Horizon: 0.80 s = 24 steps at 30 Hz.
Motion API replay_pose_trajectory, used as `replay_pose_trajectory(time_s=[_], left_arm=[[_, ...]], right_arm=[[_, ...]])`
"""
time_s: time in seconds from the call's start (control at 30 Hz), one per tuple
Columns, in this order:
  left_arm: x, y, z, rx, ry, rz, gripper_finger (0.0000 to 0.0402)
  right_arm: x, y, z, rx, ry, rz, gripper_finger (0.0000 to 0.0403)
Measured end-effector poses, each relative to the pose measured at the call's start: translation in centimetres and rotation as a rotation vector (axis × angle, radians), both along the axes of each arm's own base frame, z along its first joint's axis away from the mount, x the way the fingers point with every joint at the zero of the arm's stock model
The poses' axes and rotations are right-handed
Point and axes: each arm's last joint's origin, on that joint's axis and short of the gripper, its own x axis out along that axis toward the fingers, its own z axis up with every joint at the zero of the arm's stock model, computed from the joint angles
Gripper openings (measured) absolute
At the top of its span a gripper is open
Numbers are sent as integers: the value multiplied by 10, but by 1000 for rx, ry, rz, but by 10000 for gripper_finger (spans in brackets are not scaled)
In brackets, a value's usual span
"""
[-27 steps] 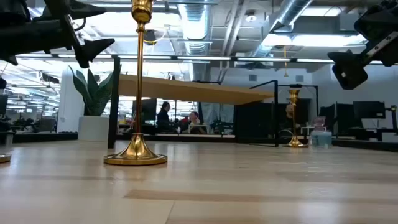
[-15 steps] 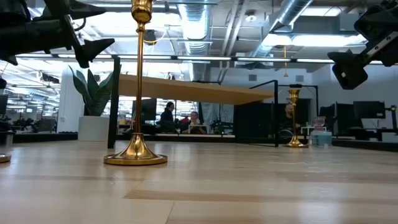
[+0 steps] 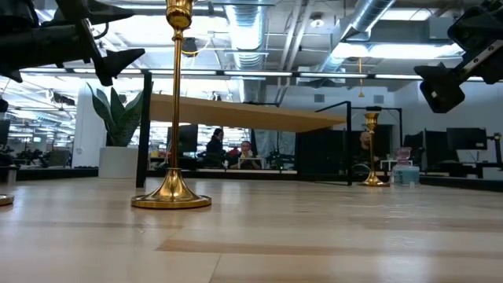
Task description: Pick & Place candle stick holders
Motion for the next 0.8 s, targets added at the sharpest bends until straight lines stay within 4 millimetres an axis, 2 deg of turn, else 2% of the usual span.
replay_pose_trajectory(time_s=[0.8], left_arm=[[0, 0, 1, 2, -13, -2, 385]], right_arm=[[0, 0, 0, 0, 0, 0, 317]])
